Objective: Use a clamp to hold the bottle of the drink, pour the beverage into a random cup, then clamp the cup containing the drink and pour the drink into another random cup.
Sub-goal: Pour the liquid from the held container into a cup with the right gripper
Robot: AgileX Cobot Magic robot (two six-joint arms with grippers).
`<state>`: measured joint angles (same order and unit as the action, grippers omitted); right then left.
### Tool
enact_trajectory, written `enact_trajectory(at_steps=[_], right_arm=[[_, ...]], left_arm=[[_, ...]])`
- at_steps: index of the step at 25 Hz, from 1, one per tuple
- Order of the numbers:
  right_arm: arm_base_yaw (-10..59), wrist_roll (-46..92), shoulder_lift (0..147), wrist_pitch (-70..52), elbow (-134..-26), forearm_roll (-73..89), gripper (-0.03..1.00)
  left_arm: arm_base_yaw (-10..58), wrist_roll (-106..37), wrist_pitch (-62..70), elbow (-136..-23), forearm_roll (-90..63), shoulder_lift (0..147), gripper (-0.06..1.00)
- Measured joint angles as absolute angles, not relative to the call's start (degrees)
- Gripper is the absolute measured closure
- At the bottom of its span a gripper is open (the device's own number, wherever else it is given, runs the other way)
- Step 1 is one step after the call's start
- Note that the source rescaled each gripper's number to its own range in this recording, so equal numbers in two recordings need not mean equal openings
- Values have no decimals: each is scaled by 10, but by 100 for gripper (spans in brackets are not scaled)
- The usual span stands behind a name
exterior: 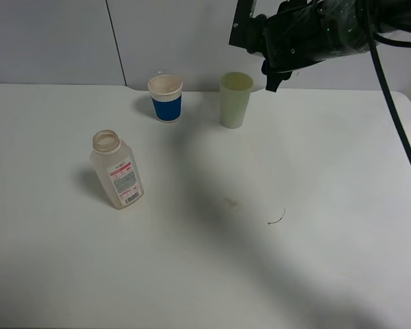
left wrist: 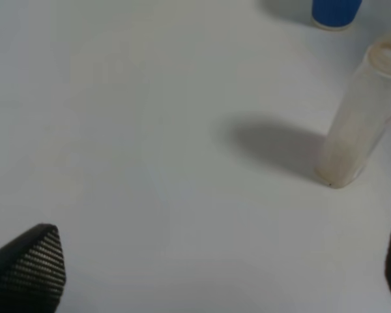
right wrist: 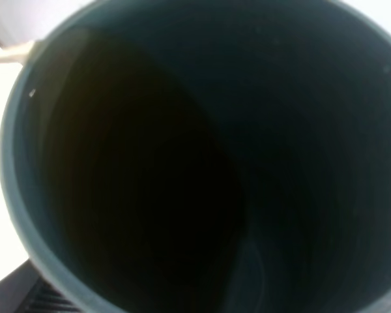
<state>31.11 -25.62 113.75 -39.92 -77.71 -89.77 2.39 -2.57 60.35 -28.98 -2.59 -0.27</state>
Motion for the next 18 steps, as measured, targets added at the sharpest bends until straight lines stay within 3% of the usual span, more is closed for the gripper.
enact_trajectory(at_steps=[18], right_arm=[[311, -212, 1137, -399, -777, -922, 94]], left_arm=[[24, -26, 604, -290, -26, -3, -6]])
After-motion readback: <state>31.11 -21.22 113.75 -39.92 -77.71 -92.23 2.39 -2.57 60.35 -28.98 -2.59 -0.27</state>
